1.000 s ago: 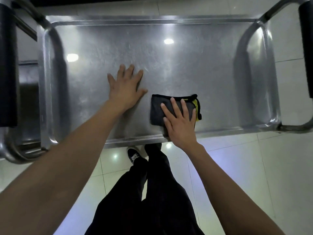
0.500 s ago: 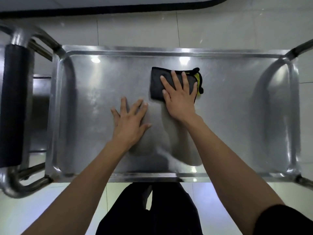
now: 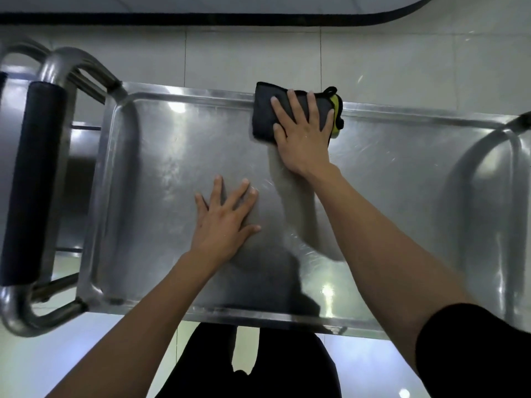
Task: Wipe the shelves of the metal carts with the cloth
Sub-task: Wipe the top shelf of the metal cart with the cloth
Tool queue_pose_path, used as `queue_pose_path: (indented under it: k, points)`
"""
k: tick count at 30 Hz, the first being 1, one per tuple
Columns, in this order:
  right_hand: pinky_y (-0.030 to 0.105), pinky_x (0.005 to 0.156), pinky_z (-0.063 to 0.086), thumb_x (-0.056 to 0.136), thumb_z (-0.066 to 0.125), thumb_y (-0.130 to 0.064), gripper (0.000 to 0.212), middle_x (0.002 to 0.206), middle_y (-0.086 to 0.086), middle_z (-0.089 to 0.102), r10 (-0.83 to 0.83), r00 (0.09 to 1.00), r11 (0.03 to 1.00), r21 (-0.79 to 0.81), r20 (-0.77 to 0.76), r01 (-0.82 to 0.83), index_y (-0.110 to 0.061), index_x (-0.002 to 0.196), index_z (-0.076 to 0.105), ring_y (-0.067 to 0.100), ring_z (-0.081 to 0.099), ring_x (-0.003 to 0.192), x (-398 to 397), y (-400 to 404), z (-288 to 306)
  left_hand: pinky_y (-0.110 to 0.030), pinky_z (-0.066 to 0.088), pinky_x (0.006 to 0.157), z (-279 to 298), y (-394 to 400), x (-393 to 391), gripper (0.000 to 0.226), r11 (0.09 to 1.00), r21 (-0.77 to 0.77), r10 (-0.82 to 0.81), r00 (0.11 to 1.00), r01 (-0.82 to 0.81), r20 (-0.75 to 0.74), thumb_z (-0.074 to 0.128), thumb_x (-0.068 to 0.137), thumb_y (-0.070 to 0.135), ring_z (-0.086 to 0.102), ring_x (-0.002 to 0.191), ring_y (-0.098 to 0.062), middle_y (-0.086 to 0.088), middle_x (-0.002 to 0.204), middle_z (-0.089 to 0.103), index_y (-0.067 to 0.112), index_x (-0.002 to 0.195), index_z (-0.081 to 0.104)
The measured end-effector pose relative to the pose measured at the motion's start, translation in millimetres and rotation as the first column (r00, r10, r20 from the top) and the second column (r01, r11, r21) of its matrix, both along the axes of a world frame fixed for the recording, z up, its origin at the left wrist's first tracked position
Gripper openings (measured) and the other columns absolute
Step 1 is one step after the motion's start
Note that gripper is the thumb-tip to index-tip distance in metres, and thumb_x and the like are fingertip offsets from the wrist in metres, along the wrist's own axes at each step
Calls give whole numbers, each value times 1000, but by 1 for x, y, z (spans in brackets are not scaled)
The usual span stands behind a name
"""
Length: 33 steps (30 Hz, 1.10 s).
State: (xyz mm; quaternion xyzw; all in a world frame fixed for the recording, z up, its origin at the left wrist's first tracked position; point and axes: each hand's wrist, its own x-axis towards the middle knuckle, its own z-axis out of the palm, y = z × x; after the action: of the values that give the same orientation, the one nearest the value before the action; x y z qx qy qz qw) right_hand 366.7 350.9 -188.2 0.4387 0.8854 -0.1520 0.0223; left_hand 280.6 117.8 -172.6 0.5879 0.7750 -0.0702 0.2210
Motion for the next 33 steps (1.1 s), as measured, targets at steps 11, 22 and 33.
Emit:
queue_pose_path:
  k: [11,22,33]
  points:
    - [63,119,-1,104,27,-50,53,166,-11,12,-101,993,992,-70,53,104,-46,156,16,22,-1,154,108,-205,9,-63,14,119,7,-11,-22,60,996,47,-75,994,71,80,41,102,47,-2,155,-33,4,168,11,30,157,25]
    - [62,120,2,104,18,-47,52,167,-10,11,-134,982,989,-44,134,141,-42,157,16,23,-2,155,119,-361,14,-74,18,111,8,-79,-71,58,997,32,-63,998,63,-8,51,98,51,2,150,-42,-6,165,10,39,152,31]
    - [61,117,-6,104,16,-49,52,167,-9,5,-146,982,987,-43,120,152,-45,156,9,24,-5,154,87,-318,3,-58,22,119,6,-87,-78,72,993,119,1,999,4,-46,49,93,65,10,151,-36,-11,161,17,30,152,28]
